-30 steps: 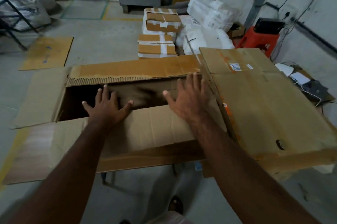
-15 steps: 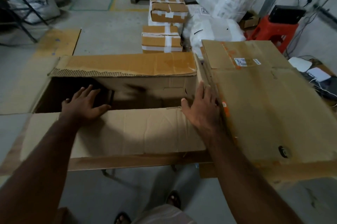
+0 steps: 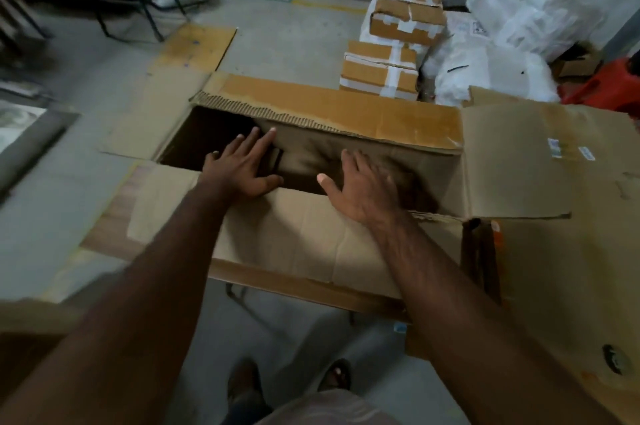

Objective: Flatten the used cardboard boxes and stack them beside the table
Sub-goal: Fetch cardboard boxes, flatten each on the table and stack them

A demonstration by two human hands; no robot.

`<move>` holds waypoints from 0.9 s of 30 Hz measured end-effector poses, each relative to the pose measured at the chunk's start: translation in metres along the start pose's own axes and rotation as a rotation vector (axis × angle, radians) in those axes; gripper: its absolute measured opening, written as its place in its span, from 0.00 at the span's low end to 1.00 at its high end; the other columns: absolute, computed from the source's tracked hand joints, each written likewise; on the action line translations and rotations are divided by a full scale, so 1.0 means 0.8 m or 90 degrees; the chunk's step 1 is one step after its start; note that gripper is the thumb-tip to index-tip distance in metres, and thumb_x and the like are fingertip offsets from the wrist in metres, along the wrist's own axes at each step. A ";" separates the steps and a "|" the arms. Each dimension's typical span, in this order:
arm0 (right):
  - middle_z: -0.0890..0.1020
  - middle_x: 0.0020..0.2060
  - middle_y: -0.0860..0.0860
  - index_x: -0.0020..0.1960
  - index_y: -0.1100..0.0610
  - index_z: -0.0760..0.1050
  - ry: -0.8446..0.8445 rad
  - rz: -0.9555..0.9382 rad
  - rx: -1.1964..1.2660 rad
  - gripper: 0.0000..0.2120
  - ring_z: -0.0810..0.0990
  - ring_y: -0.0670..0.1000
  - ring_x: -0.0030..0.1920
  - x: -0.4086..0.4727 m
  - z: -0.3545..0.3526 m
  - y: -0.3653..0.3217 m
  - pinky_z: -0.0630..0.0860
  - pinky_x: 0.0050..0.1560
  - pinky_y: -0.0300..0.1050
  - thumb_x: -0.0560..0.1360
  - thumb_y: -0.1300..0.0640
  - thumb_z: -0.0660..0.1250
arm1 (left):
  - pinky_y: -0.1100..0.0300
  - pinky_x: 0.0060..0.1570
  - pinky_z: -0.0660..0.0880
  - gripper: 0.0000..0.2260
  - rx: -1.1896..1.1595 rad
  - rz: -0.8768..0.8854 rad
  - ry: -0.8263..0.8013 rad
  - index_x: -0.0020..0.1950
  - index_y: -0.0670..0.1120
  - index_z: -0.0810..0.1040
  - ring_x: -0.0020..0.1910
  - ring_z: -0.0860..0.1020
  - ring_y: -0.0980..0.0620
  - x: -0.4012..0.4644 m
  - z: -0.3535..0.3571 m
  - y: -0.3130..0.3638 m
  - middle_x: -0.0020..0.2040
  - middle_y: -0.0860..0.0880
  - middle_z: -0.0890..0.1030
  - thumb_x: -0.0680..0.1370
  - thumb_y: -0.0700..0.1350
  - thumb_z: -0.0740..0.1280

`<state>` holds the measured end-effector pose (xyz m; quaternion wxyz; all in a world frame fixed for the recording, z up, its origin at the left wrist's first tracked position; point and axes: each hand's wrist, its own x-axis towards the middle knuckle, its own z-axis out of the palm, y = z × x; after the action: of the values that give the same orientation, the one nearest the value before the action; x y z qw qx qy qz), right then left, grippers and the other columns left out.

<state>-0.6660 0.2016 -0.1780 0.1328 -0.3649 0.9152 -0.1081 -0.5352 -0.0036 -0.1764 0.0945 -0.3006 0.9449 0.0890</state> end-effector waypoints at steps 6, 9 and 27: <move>0.42 0.83 0.51 0.84 0.54 0.46 0.124 -0.016 -0.065 0.43 0.41 0.54 0.83 0.028 -0.013 -0.029 0.57 0.76 0.66 0.80 0.34 0.58 | 0.38 0.74 0.55 0.40 -0.001 0.029 0.031 0.81 0.64 0.36 0.83 0.46 0.49 -0.009 0.008 -0.004 0.84 0.54 0.41 0.78 0.70 0.58; 0.37 0.83 0.52 0.84 0.54 0.41 0.181 -0.009 -0.094 0.48 0.39 0.55 0.82 0.071 -0.043 -0.036 0.57 0.76 0.66 0.78 0.38 0.65 | 0.39 0.75 0.56 0.39 -0.001 0.047 0.025 0.81 0.63 0.37 0.83 0.46 0.50 -0.009 0.007 -0.007 0.84 0.55 0.41 0.78 0.70 0.57; 0.44 0.84 0.51 0.84 0.50 0.41 0.003 0.127 -0.101 0.47 0.41 0.57 0.83 0.209 -0.044 -0.016 0.41 0.79 0.66 0.78 0.46 0.70 | 0.40 0.74 0.57 0.37 0.000 0.093 0.004 0.83 0.59 0.43 0.82 0.48 0.50 0.008 0.010 -0.011 0.84 0.54 0.49 0.78 0.74 0.45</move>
<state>-0.7861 0.0795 -0.1685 0.1116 -0.2808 0.9530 -0.0225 -0.5345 -0.0122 -0.1865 0.0847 -0.2308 0.9647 0.0943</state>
